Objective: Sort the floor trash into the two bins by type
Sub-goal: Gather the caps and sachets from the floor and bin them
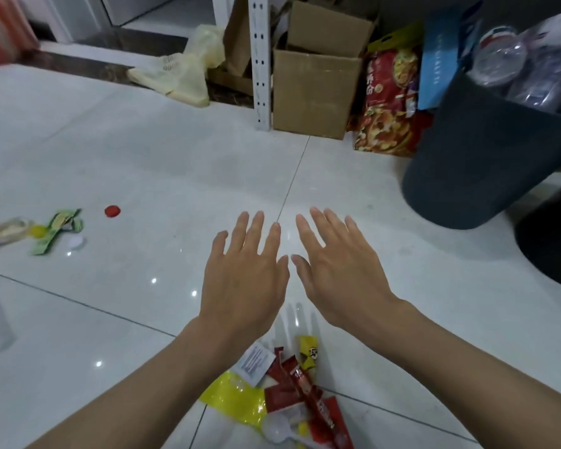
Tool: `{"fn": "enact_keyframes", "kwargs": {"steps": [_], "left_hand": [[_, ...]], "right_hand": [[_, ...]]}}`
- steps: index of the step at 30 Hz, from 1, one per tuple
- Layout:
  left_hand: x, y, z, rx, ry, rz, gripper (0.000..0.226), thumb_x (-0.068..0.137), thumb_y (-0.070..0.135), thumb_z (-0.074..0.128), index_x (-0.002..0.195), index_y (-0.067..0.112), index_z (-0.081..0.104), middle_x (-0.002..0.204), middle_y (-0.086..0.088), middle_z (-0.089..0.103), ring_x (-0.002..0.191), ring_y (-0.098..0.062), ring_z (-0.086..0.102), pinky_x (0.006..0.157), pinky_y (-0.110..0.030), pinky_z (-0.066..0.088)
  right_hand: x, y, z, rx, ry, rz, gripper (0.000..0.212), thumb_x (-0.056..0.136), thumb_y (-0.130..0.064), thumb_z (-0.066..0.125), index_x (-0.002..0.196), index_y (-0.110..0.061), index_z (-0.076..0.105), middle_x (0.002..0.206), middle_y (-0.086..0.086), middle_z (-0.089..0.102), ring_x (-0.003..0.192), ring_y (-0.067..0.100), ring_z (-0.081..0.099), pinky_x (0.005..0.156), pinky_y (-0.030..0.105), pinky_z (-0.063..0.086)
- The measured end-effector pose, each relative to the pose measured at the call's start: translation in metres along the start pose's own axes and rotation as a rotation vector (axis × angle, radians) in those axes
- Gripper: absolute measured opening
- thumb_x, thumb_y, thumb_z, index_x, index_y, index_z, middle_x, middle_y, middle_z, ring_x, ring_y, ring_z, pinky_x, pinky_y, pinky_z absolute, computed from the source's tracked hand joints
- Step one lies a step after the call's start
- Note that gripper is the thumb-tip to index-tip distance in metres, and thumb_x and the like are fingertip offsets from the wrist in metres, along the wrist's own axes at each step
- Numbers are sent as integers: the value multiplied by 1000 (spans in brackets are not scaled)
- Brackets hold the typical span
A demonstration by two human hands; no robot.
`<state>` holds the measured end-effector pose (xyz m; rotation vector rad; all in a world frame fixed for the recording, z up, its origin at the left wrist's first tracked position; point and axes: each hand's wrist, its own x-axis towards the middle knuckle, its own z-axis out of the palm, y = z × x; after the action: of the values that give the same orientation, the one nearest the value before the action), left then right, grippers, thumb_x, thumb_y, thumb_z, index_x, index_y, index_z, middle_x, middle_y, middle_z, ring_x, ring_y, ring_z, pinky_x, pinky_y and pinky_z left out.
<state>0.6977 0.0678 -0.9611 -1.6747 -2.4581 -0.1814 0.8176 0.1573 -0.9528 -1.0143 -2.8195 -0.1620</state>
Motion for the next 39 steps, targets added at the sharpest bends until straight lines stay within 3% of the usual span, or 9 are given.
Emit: {"fn": "enact_keyframes", "kwargs": {"steps": [5,11,16,20,22,25,27,32,39], "left_hand": [[-22,-20,20,-9,-83,-16,56,96,42,27,138,13,51,144,-13,47,137,-29,40,105,-48,40],[-51,-43,43,-9,-174,-54,53,95,41,45,141,13,47,148,-14,42,140,-29,36,108,-47,36],[-64,-60,51,-17,-249,-72,58,100,44,30,151,18,25,159,-9,20,148,-25,13,116,-43,19],[-71,-69,53,-13,-302,-87,58,100,44,28,151,18,25,159,-9,20,148,-25,14,116,-43,21],[-74,-72,56,-1,-344,-78,59,101,45,23,153,19,15,161,-8,10,149,-24,6,118,-42,16],[-78,-78,57,20,-383,-79,60,102,46,17,154,20,6,162,-7,2,149,-24,-2,119,-41,10],[-81,-82,59,15,-391,-90,60,101,47,17,154,20,5,162,-7,1,149,-24,-3,119,-41,10],[-94,-89,64,11,-414,-88,61,101,47,17,154,20,6,162,-8,0,149,-25,-3,119,-42,9],[-102,-98,64,-3,-442,-105,60,101,47,14,154,21,2,162,-7,-4,149,-25,-6,121,-42,8]], "right_hand": [[-6,-23,21,26,-42,-40,55,94,-37,41,136,-4,53,137,21,54,127,36,52,104,51,43],[-14,-42,53,23,-106,-87,56,90,-37,45,135,-3,54,136,21,55,126,37,53,101,52,45],[-20,-63,77,39,-192,-137,58,88,-38,51,133,-3,55,133,21,57,123,37,56,98,52,48],[-24,-77,91,48,-245,-187,58,84,-36,66,131,-2,58,129,22,59,120,37,57,96,52,49],[-26,-82,95,55,-258,-200,57,85,-37,60,130,-2,58,129,22,60,120,38,57,95,51,49],[-31,-92,100,125,-381,-220,63,97,-40,43,149,-6,32,150,19,38,139,35,36,113,48,31],[-37,-98,106,163,-475,-222,71,97,-45,41,154,-11,16,156,13,27,142,31,29,115,42,25],[-47,-106,120,183,-569,-242,76,95,-44,46,154,-12,9,145,10,40,128,29,42,102,37,37],[-46,-110,129,161,-587,-265,74,96,-42,43,153,-9,10,139,10,43,125,28,39,95,37,41]]}}
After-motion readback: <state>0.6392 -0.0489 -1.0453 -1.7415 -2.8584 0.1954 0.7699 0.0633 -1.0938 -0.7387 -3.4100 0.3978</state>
